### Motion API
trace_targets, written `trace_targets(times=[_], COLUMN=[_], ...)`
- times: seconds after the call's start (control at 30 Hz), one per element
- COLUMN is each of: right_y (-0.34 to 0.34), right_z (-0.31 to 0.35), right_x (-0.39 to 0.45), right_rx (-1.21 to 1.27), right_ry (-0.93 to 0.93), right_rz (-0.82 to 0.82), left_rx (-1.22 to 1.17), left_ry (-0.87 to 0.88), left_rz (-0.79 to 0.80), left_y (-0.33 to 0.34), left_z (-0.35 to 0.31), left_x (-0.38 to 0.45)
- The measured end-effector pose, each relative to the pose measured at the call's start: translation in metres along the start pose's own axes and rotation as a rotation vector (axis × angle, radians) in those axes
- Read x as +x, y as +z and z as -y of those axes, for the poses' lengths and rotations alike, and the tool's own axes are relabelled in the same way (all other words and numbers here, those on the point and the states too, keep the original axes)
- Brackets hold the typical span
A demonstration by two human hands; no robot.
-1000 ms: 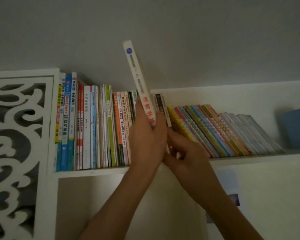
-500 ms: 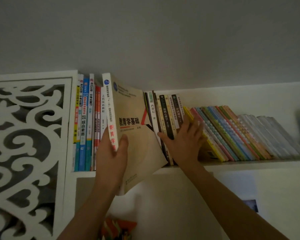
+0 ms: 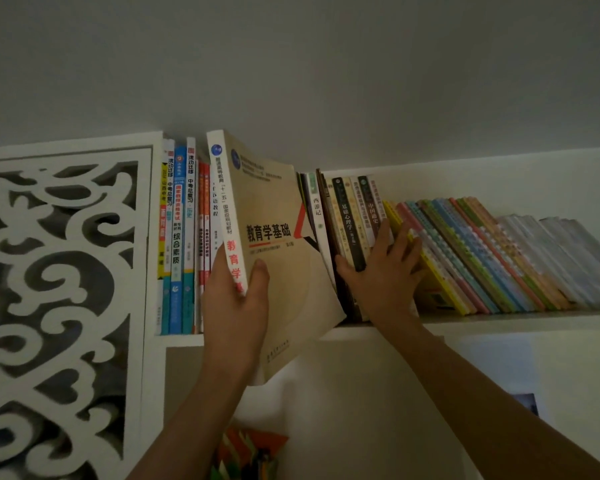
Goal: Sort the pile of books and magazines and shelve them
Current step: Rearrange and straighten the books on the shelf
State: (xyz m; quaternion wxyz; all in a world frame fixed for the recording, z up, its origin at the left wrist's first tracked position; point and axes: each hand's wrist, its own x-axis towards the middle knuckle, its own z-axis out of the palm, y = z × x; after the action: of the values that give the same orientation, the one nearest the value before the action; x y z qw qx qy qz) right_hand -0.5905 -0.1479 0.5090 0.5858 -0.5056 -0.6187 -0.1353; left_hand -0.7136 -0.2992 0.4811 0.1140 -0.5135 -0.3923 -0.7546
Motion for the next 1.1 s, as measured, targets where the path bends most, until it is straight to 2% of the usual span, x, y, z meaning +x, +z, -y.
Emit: trace_targets(times=[0.2,0.47,0.73,0.9,1.1], right_y=[-0.008,-0.006,-0.011,-0.01,-0.015], right_z=[-0.014,-0.031,-0.041,-0.043,-0.048], right_x=[0.007,0.018,0.031,0.035,0.039], right_rx=[-0.139,-0.082,0.007,0.045,0.091], right_ry=[-0.052,0.001,-0.002,0.004,0.005], right_rz=[-0.144,-0.13,-0.134,-0.157,-0.161], left_rx=[-0.031,-0.041,0.05,0.094,0.123], left_ry=[0.036,0.068,0.059,0.21,0.192], left_rz=[0.036,0.077,-0.033,-0.131,-0.12], left_y=[0.004,0.035,0.076,0.093,0.105], left_z=[-0.008,-0.016,-0.018,-0.022,-0.025], left_x=[-0.003,-0.001,-0.01,-0.02,-0.025])
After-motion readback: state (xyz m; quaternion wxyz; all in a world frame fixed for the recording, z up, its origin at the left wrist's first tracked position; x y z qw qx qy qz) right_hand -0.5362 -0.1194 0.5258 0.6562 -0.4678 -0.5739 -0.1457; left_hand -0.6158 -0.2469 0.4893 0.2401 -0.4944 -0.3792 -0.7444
